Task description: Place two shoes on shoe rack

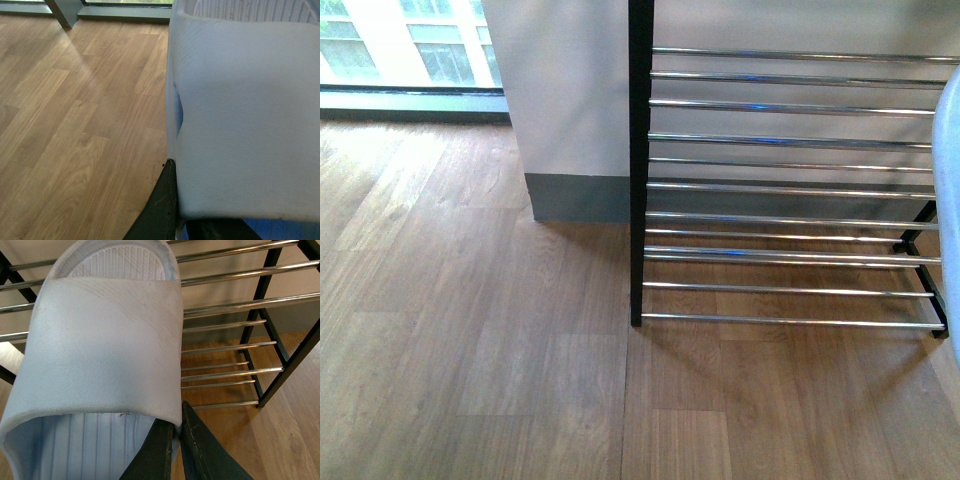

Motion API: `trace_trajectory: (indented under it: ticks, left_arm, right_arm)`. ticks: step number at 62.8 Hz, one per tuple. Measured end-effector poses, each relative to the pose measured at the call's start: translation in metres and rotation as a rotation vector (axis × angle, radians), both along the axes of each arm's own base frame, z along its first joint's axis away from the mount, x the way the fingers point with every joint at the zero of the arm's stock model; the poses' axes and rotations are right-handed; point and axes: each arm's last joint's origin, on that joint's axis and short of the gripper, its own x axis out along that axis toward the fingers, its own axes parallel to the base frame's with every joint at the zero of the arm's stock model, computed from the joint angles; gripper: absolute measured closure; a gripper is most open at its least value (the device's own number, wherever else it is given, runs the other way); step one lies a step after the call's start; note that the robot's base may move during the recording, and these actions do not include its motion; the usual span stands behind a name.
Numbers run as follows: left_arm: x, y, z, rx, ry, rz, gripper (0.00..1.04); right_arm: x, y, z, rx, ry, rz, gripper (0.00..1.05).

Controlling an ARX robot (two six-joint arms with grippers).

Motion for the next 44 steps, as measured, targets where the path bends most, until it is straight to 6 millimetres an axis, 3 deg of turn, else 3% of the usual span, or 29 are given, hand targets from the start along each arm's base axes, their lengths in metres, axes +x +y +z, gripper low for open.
trace_trajectory:
  ticks: [44]
  left_arm:
    - [0.0001,0.0000,0.0003,0.000,-0.001,0.000,1.03]
  right_arm:
    - [-0.0002,0.0000,-0.0002,0.000,0.000,0.000,1.03]
